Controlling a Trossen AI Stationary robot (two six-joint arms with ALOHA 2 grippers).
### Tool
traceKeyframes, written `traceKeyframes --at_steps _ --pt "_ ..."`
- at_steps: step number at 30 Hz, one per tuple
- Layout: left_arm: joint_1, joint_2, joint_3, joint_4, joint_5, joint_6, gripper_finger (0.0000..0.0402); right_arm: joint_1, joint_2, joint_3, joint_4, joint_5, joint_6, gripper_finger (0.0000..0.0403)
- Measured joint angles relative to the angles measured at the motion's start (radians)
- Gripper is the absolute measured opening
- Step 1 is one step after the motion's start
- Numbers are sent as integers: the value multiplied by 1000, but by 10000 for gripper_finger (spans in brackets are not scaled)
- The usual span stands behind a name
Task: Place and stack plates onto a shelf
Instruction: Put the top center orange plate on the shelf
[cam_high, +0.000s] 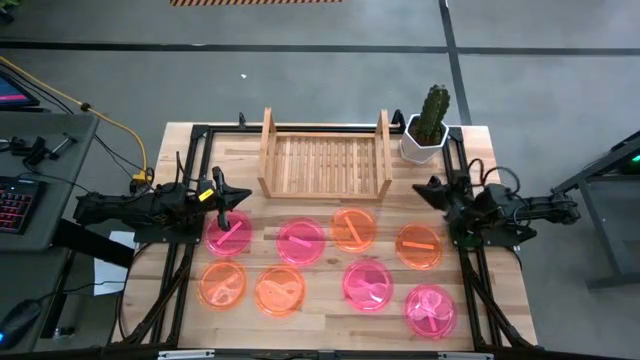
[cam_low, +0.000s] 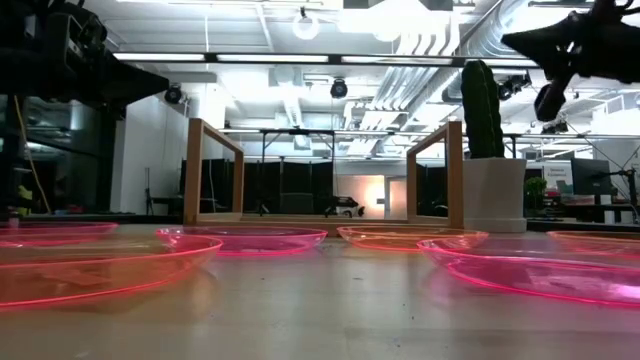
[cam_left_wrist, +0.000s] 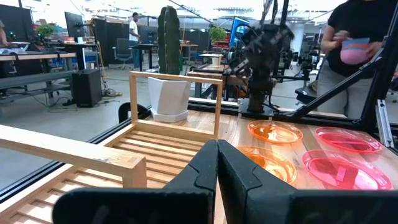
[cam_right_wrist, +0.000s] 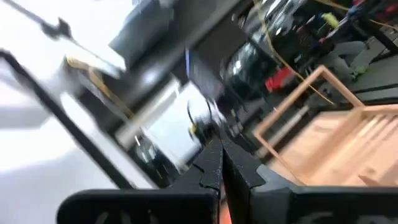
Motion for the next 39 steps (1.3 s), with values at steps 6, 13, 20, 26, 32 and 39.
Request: traceKeyframes --at_steps 6,13,20,26,32,39 --pt "0 0 0 0 0 0 3 8 16 0 128 34 228 0" --pt "0 0 0 0 0 0 3 129 301 152 246 12 183 1" --pt "0 0 0 0 0 0 3 223 768 541 -284 56 218 1" --pt "0 0 0 0 0 0 3 233 1087 766 -819 -36 561 5" --pt "0 0 0 0 0 0 3 225 1303 782 -840 -266 731 86" --pt "0 0 0 0 0 0 3 136 1417 749 -844 -258 812 200"
